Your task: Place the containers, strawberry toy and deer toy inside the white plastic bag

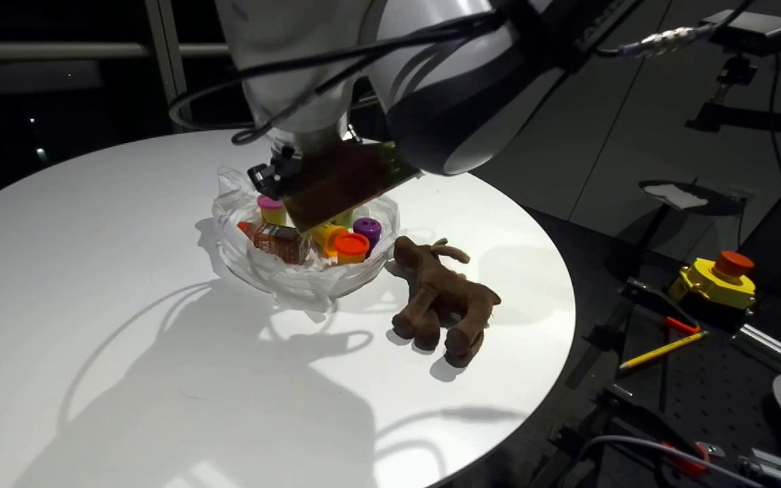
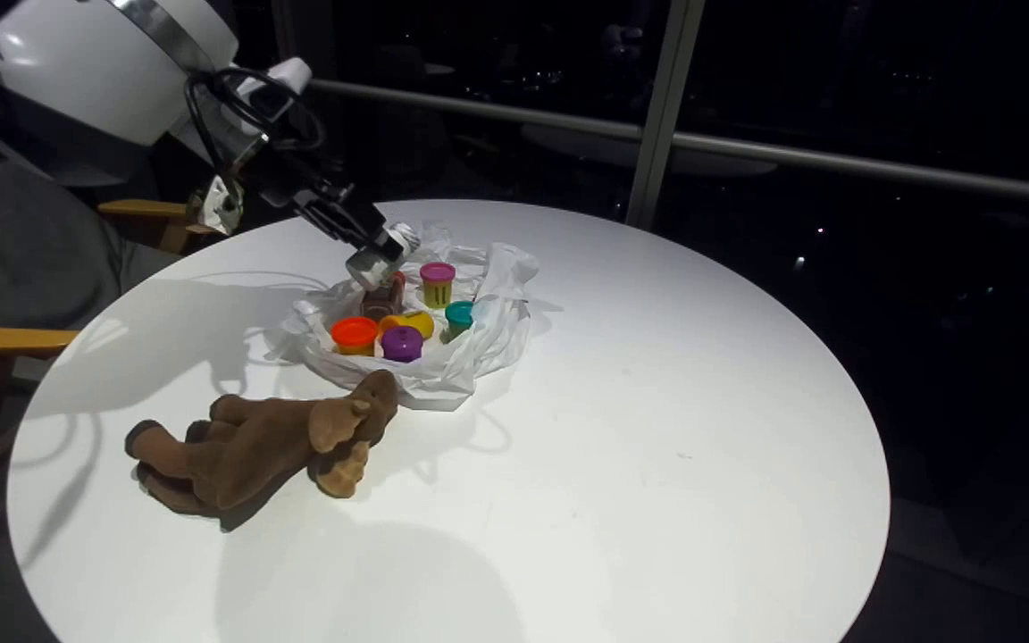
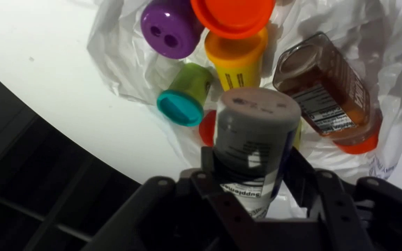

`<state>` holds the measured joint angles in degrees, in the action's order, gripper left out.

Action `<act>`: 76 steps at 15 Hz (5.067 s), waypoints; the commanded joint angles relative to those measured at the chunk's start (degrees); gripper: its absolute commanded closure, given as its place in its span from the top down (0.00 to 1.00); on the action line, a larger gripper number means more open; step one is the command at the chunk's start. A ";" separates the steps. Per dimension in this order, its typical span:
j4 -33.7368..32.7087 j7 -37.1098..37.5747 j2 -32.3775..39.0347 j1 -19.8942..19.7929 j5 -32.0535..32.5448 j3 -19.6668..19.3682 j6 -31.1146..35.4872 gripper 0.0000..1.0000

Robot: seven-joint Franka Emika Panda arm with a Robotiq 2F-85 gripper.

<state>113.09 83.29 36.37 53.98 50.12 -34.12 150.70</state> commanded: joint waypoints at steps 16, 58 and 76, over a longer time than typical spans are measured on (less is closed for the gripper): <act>-19.88 10.58 9.76 -27.02 20.86 25.44 -9.33 0.82; 21.83 -58.99 -11.38 -47.32 -44.61 40.10 -0.37 1.00; 18.27 -39.83 -34.39 -37.89 -19.76 38.78 -9.88 0.05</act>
<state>137.59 43.58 1.31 19.11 26.78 1.93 142.67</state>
